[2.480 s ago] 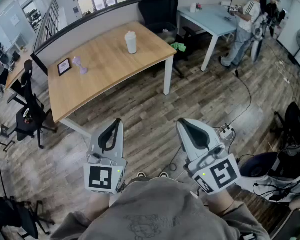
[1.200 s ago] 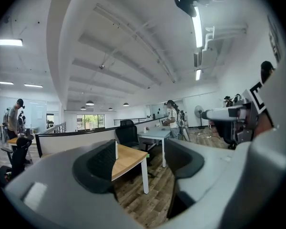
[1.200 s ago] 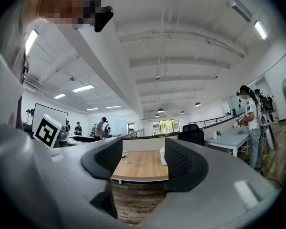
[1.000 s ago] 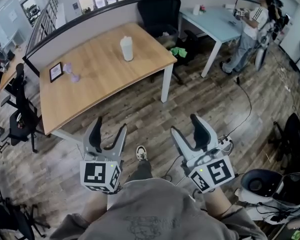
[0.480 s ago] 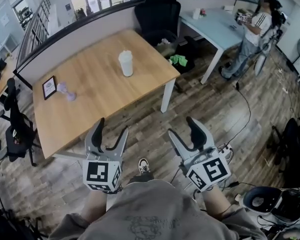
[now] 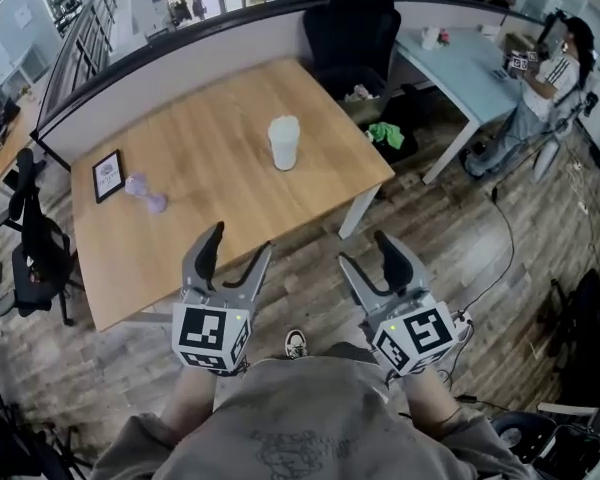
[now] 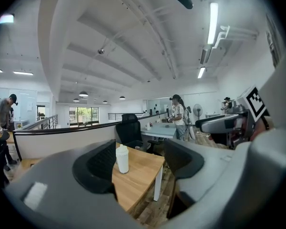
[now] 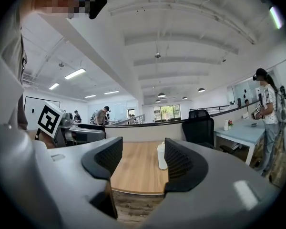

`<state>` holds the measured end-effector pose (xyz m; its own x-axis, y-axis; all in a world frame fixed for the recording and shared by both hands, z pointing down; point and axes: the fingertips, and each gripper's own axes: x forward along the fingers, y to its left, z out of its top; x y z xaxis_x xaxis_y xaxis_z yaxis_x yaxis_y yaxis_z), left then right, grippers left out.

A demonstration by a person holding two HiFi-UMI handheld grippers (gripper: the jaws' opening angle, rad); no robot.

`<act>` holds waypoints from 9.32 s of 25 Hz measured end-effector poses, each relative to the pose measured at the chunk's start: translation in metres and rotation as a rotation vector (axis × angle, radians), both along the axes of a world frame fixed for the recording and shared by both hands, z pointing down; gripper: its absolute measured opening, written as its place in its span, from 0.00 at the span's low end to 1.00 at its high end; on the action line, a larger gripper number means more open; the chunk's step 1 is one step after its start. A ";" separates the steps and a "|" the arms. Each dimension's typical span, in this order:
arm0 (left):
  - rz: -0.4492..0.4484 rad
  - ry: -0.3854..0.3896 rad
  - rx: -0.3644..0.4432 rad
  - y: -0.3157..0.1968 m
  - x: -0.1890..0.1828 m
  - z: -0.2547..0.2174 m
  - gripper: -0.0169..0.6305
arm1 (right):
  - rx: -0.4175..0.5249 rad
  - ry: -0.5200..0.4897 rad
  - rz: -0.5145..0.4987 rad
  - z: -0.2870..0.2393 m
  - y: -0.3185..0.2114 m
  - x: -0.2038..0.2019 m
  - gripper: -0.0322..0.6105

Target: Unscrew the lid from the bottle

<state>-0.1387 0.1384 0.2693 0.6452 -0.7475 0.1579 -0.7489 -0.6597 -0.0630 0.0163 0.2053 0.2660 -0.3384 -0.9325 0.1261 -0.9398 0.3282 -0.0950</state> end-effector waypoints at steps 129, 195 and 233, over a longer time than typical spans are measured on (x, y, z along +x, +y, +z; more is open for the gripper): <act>0.828 -0.194 -0.220 -0.365 0.127 0.195 0.68 | -0.268 0.122 -0.557 0.295 -0.432 -0.042 0.65; 0.494 -0.092 -0.214 -0.363 0.145 0.211 0.68 | -0.217 0.159 -0.525 0.300 -0.428 -0.039 0.65; -0.084 0.053 -0.189 -0.372 0.132 0.183 0.65 | -0.262 0.185 -0.544 0.301 -0.427 -0.042 0.65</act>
<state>-0.0064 -0.2333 0.4519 0.5932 -0.7592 0.2679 -0.8006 -0.5914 0.0966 -0.0260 -0.2216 0.5672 -0.7061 -0.5636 0.4288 -0.6537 0.7515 -0.0886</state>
